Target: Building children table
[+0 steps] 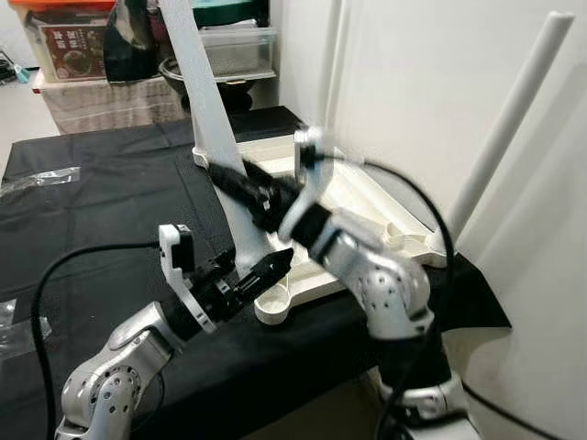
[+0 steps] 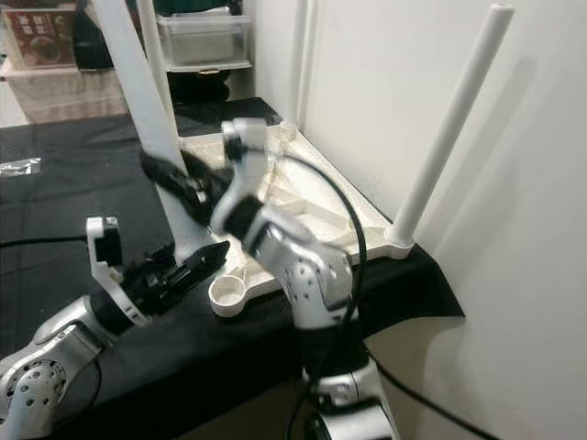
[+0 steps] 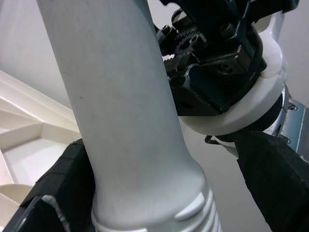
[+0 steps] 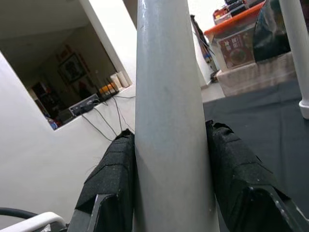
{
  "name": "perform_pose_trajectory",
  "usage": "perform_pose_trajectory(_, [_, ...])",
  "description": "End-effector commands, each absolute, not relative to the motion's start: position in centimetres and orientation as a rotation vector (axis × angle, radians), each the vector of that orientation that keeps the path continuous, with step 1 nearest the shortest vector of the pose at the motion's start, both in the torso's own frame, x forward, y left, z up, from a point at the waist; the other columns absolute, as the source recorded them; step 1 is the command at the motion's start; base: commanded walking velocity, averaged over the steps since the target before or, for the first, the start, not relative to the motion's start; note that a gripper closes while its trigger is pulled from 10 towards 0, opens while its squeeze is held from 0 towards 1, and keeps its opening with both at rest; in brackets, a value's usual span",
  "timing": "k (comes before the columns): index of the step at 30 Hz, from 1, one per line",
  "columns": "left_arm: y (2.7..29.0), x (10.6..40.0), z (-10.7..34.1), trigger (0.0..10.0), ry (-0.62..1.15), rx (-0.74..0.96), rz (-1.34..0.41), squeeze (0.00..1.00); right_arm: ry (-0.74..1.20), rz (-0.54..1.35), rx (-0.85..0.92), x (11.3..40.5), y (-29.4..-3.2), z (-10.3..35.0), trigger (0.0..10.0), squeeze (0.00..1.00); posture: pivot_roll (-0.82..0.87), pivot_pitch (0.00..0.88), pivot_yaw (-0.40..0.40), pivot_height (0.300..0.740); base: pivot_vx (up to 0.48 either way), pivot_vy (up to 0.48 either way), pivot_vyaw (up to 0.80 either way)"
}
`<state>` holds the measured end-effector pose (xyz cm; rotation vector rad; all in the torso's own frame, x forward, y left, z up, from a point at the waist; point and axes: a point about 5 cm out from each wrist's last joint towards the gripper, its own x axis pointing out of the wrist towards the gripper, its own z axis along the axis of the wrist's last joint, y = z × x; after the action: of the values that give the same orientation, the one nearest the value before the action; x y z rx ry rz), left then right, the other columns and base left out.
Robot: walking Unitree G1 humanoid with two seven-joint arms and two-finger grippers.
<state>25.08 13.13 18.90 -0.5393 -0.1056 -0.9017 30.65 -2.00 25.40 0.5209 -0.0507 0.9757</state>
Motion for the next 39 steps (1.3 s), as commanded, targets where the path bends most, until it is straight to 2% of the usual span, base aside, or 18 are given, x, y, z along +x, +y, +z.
perform_pose_trajectory(1, [13.3,25.0,19.3,10.0,-0.13,-0.549,-0.894,0.0,-0.043,1.014,0.582,29.8,-0.7,25.2,0.0,0.0,0.06,0.0,-0.073,0.74,0.0,0.0,0.0])
perform_pose_trajectory(5, [13.3,24.9,19.3,10.0,-0.132,-0.55,-0.886,0.0,-0.041,1.014,0.578,29.8,-0.8,25.0,0.0,0.0,0.06,0.0,-0.073,0.74,0.0,0.0,0.0])
perform_pose_trajectory(6, [13.1,24.9,19.1,2.2,-0.123,-0.546,-0.892,0.0,-0.041,1.01,0.578,29.8,-0.8,25.0,0.0,0.0,0.06,0.0,-0.073,0.74,0.0,0.0,0.0])
perform_pose_trajectory(8, [12.9,24.7,18.7,0.0,-0.1,-0.54,-0.915,0.0,-0.044,1.002,0.58,29.9,-0.9,25.1,0.0,0.0,0.06,0.0,-0.07,0.74,0.0,0.0,0.0])
perform_pose_trajectory(18, [12.7,24.3,17.9,0.0,-0.048,-0.516,-0.936,0.0,-0.087,1.004,0.601,29.9,-1.1,26.1,0.0,0.0,0.06,0.0,-0.07,0.74,0.0,0.0,0.0])
perform_pose_trajectory(19, [12.7,24.4,17.8,10.0,-0.04,-0.513,-0.93,0.0,-0.096,1.013,0.604,29.7,-1.1,26.3,0.0,0.0,0.06,0.0,-0.07,0.74,0.0,0.0,0.0])
perform_pose_trajectory(21, [12.7,24.5,17.8,10.0,-0.031,-0.515,-0.923,0.0,-0.104,1.02,0.605,29.6,-1.0,26.6,0.0,0.0,0.06,0.0,-0.07,0.74,0.0,0.0,0.0])
perform_pose_trajectory(22, [12.7,24.5,17.8,10.0,-0.027,-0.515,-0.926,0.0,-0.103,1.019,0.604,29.7,-1.0,26.6,4.1,0.0,0.05,0.0,-0.07,0.74,0.0,0.0,0.0])
perform_pose_trajectory(23, [12.7,24.5,17.8,10.0,-0.027,-0.515,-0.926,0.0,-0.103,1.019,0.604,29.7,-1.0,26.6,4.1,0.0,0.05,0.0,-0.07,0.74,0.0,0.0,0.0])
perform_pose_trajectory(24, [12.6,24.5,17.8,10.0,-0.027,-0.511,-0.928,0.0,-0.1,1.016,0.597,29.7,-1.0,26.6,10.0,0.0,0.05,0.0,-0.07,0.74,0.0,0.0,0.0])
perform_pose_trajectory(25, [12.6,24.5,17.8,10.0,-0.028,-0.507,-0.93,0.0,-0.097,1.015,0.592,29.7,-1.0,26.6,10.0,0.0,0.05,0.0,-0.07,0.74,0.0,0.0,0.0])
perform_pose_trajectory(26, [12.6,24.5,17.8,10.0,-0.025,-0.489,-0.934,0.0,-0.1,1.017,0.613,29.8,-1.2,26.8,10.0,0.91,0.06,0.0,-0.07,0.74,0.0,0.0,0.0])
perform_pose_trajectory(27, [12.6,24.4,17.7,10.0,-0.018,-0.462,-0.939,0.0,-0.099,1.019,0.652,29.9,-1.4,27.0,10.0,1.0,0.06,0.0,-0.071,0.74,0.0,0.0,0.0])
perform_pose_trajectory(31, [12.9,24.2,17.4,10.0,0.002,-0.401,-0.944,0.0,-0.073,1.021,0.682,30.2,-1.7,27.2,10.0,1.0,0.06,0.0,-0.07,0.74,0.0,0.0,0.0])
perform_pose_trajectory(32, [13.2,24.1,17.2,10.0,0.015,-0.37,-0.951,0.0,-0.058,1.054,0.659,30.1,-1.8,27.1,10.0,0.27,0.06,0.0,-0.069,0.74,0.0,0.0,0.0])
perform_pose_trajectory(33, [13.4,23.9,17.1,10.0,0.03,-0.334,-0.961,0.0,-0.044,1.086,0.65,29.9,-1.9,27.1,10.0,0.0,0.06,0.0,-0.069,0.74,0.0,0.0,0.0])
perform_pose_trajectory(35, [13.5,23.8,17.0,10.0,0.04,-0.311,-0.968,0.0,-0.037,1.109,0.646,29.8,-1.9,27.1,10.0,0.0,0.06,0.0,-0.07,0.74,0.0,0.0,0.0])
perform_pose_trajectory(39, [14.7,22.9,16.4,10.0,0.112,-0.138,-1.025,0.0,0.077,1.216,0.545,29.1,-2.3,26.0,10.0,0.0,0.07,0.0,-0.074,0.74,0.0,0.0,0.0])
